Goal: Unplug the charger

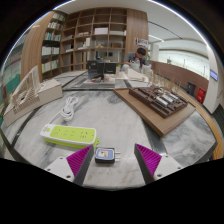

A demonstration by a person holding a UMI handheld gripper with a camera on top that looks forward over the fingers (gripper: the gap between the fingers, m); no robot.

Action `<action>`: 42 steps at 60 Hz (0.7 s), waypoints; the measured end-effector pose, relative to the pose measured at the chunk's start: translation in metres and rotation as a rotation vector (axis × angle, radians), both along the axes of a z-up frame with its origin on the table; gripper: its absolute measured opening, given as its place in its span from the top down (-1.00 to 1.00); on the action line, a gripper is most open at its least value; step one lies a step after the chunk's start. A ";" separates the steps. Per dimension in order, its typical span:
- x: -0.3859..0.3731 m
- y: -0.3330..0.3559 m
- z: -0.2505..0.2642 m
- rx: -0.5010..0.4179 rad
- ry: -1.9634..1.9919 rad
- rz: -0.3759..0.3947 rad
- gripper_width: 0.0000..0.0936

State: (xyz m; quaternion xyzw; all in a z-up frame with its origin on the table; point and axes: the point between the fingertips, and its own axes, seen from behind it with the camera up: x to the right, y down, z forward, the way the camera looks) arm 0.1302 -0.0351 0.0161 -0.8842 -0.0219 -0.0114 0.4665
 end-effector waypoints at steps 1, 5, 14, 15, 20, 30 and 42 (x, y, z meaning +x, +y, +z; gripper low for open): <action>-0.001 -0.003 0.003 0.003 0.000 0.004 -0.81; -0.005 -0.022 0.019 0.020 0.003 0.019 -0.82; -0.014 -0.072 0.056 0.066 0.022 0.040 -0.82; -0.015 -0.078 0.060 0.072 0.026 0.043 -0.82; -0.020 -0.106 0.075 0.099 0.051 0.052 -0.82; -0.025 -0.147 0.091 0.119 0.089 0.062 -0.82; -0.006 -0.156 0.102 0.170 0.098 0.056 -0.82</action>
